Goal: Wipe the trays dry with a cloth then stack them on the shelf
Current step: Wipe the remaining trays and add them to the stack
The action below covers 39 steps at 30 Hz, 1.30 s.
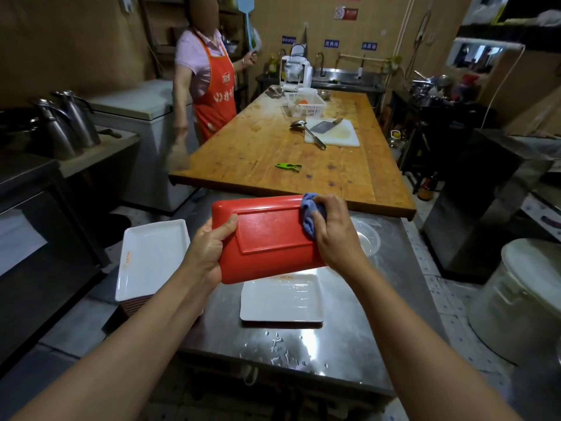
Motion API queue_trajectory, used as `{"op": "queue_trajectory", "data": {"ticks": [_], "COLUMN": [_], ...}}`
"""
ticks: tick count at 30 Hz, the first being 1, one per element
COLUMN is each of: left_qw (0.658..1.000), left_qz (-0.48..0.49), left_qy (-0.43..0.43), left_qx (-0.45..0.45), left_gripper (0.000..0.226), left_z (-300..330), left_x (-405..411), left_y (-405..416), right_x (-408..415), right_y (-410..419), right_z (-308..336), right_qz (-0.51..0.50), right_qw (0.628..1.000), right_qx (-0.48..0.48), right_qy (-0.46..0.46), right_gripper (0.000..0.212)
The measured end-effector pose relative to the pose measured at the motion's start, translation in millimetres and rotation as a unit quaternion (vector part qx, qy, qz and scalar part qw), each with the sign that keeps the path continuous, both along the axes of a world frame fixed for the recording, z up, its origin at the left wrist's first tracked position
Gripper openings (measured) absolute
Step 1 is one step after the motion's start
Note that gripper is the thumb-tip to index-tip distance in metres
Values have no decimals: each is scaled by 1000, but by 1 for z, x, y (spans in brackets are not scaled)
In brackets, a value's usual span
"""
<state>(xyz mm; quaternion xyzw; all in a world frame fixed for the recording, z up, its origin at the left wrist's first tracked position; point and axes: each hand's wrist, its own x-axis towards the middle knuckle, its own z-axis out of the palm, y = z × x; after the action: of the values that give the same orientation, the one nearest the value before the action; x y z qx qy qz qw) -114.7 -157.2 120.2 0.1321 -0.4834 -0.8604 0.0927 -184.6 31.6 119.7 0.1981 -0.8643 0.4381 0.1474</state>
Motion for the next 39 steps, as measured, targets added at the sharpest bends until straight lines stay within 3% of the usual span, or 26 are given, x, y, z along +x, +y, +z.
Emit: {"op": "queue_trajectory", "data": {"ticks": [4,9,17,19,22,25,29,31,32,36,39], "left_qw": [1000,999,994,991,971,902,680,583,551,474,445], "left_qz": [14,36,94,113,140,144,155,147,135,96,74], "left_qy": [-14,-37,-46,-27,19,37,17,13,10,4,8], "left_qx": [-8,3,-24,-61,-191,-405,-716,-799,-823,-875,-892], "left_gripper": [23,16,12,13,19,25,22,23,22,20,24], "left_z": [-7,-16,-22,-18,-8,5,4,-5,-10,-31,-44], "left_x": [3,11,34,41,50,60,71,76,78,85,86], "left_y": [-6,-17,-53,-65,-83,-99,-110,-113,-114,-119,-117], "right_x": [13,23,23,23,22,24,28,29,29,29,29], "right_y": [2,5,-17,-28,-48,-68,-89,-96,-98,-102,-102], "right_z": [-25,-48,-63,-61,-56,-55,-60,-63,-64,-70,-73], "right_qz": [-24,-52,-70,-70,-46,-1,30,32,33,35,35], "right_qw": [999,993,989,988,984,981,979,980,982,983,982], "right_qx": [-30,-81,-48,-72,-100,-101,-100,-87,-78,-62,-63], "right_qy": [-15,-70,-118,-117,-143,-165,-177,-174,-170,-166,-175], "right_gripper": [23,9,5,5,7,7,7,7,7,8,10]}}
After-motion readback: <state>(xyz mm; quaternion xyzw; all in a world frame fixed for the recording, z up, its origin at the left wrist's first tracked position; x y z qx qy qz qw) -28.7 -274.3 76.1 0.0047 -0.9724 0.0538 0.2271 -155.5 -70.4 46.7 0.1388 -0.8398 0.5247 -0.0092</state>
